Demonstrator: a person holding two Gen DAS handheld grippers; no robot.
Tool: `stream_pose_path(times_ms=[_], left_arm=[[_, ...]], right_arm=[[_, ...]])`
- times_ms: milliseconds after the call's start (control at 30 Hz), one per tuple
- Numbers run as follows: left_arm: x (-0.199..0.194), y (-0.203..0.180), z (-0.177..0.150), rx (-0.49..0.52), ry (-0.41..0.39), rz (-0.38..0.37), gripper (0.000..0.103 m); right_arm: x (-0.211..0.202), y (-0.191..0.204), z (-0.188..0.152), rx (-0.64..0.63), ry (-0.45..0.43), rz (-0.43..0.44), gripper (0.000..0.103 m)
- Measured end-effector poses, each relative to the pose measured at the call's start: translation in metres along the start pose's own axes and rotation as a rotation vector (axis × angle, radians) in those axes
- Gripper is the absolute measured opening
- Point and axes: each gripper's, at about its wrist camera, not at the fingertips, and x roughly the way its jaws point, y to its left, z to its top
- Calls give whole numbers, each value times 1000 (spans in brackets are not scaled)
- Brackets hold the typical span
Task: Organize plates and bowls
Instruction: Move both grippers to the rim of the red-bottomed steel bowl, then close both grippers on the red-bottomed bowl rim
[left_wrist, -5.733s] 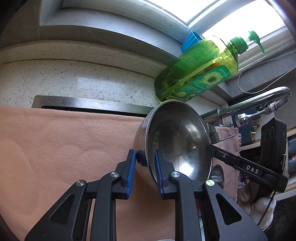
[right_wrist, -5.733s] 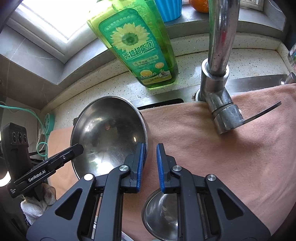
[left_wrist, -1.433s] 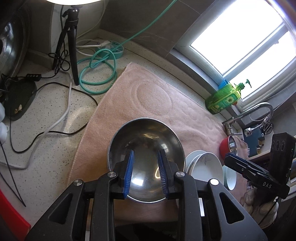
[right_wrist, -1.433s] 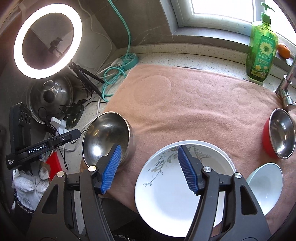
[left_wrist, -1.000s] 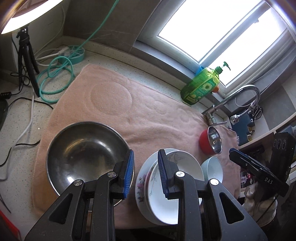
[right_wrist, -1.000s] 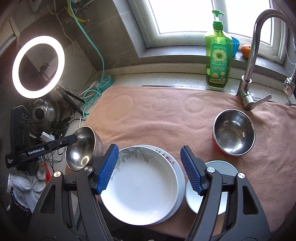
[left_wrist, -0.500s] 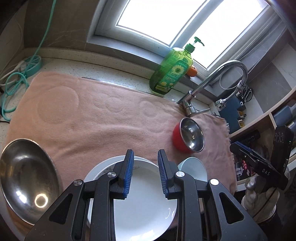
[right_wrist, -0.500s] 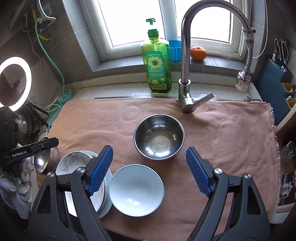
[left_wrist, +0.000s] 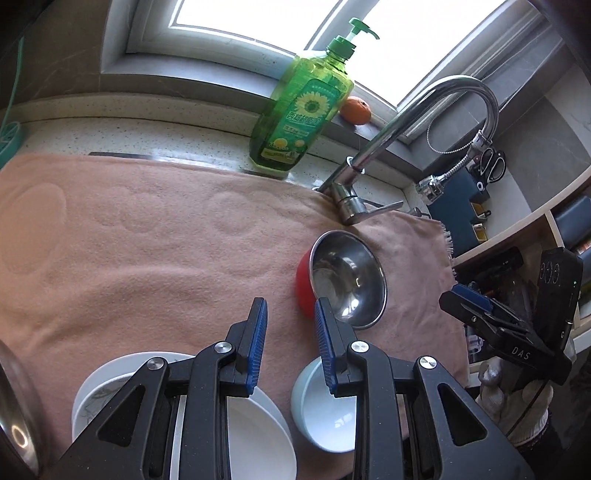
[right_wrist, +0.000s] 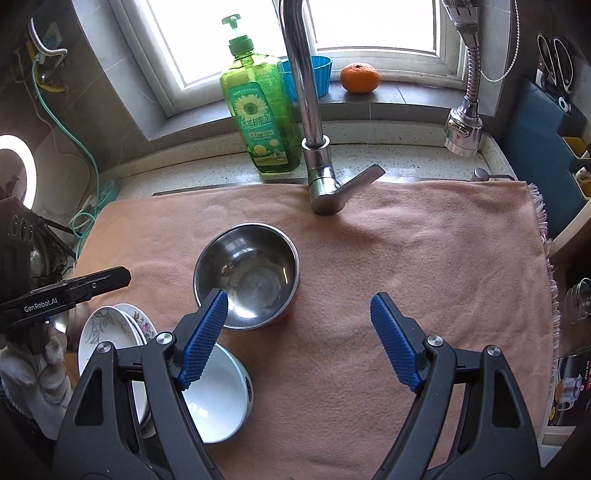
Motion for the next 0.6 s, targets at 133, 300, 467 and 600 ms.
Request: stream_pose_path(times_ms=[133, 300, 467, 600], left_arm=[[23, -5, 7, -12, 50, -10, 25], [41, -11, 13, -2, 81, -6, 25], [58, -12, 18, -6, 107, 5, 25], [67, -13, 21, -12, 126, -2, 22]], right_arm=[[22, -16, 6, 60, 55, 52, 61], [43, -30, 6, 136, 110, 114, 48], [61, -36, 7, 182, 149, 174, 37], [72, -37, 10, 208, 167, 200, 29]])
